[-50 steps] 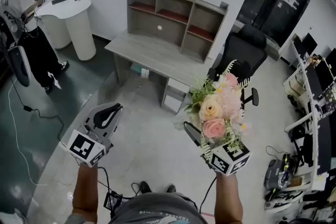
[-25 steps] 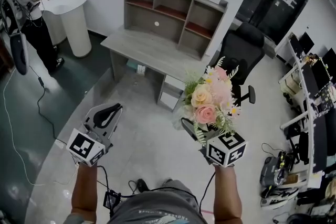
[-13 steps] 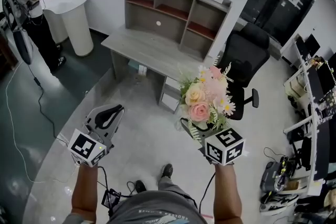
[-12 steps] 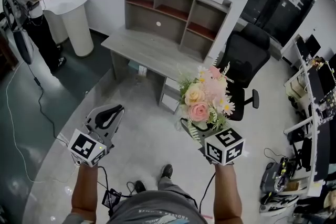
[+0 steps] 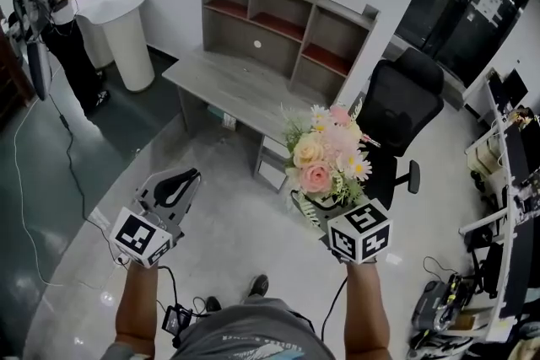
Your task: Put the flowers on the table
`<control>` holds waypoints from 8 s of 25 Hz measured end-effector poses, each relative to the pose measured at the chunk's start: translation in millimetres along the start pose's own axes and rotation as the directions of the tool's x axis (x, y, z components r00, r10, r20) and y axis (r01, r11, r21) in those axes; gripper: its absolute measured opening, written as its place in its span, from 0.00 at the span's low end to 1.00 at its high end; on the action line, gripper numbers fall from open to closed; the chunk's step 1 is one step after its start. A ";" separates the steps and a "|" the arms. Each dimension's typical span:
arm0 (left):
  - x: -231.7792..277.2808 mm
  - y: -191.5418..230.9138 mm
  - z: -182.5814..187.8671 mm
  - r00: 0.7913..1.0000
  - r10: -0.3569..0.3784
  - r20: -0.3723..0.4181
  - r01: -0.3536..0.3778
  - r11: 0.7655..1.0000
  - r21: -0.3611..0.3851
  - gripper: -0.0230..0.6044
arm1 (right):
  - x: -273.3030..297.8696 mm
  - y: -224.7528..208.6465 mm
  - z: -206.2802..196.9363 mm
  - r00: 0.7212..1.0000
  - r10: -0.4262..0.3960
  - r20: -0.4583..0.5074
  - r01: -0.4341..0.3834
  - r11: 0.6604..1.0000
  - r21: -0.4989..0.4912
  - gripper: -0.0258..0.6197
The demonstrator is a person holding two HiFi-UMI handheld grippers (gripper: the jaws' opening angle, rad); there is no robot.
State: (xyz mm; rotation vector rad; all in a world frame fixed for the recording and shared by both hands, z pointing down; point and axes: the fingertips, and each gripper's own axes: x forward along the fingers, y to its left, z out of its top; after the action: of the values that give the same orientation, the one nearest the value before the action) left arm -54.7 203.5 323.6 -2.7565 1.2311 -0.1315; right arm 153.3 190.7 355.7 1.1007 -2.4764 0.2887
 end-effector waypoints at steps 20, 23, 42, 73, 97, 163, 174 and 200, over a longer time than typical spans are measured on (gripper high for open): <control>70.2 -5.8 5.2 0.996 0.086 -0.036 -0.085 0.996 0.031 0.10 | 29.8 -90.4 5.2 0.996 0.088 -0.011 -0.089 0.996 -0.029 0.53; 77.4 -1.3 3.2 0.996 0.081 -0.040 -0.080 0.996 0.028 0.10 | 34.3 -95.1 5.4 0.996 0.088 -0.013 -0.089 0.996 -0.020 0.53; 156.9 71.0 -10.9 0.999 -0.041 -0.029 0.042 0.999 0.020 0.10 | 91.3 -147.3 28.9 1.000 -0.006 -0.015 0.007 0.999 0.052 0.53; 209.5 224.8 -29.5 0.981 -0.194 0.012 0.193 0.981 0.023 0.10 | 211.2 -163.0 82.5 0.990 -0.140 -0.005 0.139 0.976 0.167 0.53; 262.1 299.2 -58.8 0.999 -0.030 -0.045 0.030 0.999 0.012 0.10 | 320.8 -240.2 119.0 1.000 0.007 0.000 -0.007 0.993 0.120 0.53; 401.1 459.8 -205.7 0.968 0.074 -0.239 -0.109 0.984 -0.139 0.10 | 620.4 -387.5 44.2 0.993 0.117 -0.014 -0.114 0.985 0.132 0.53; 403.7 457.1 -239.5 0.958 0.056 -0.282 -0.111 0.977 -0.184 0.10 | 646.4 -387.5 9.2 0.994 0.108 -0.027 -0.105 0.991 0.082 0.53; 406.1 476.7 -282.5 0.949 0.055 -0.309 -0.137 0.959 -0.249 0.10 | 682.3 -376.1 -30.0 0.994 0.104 -0.024 -0.103 0.993 0.050 0.53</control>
State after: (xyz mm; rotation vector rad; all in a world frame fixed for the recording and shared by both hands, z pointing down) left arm -171.1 -435.7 546.5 -2.9787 1.5624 -0.4181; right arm 31.2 -499.6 696.9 0.9826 -2.5196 0.3938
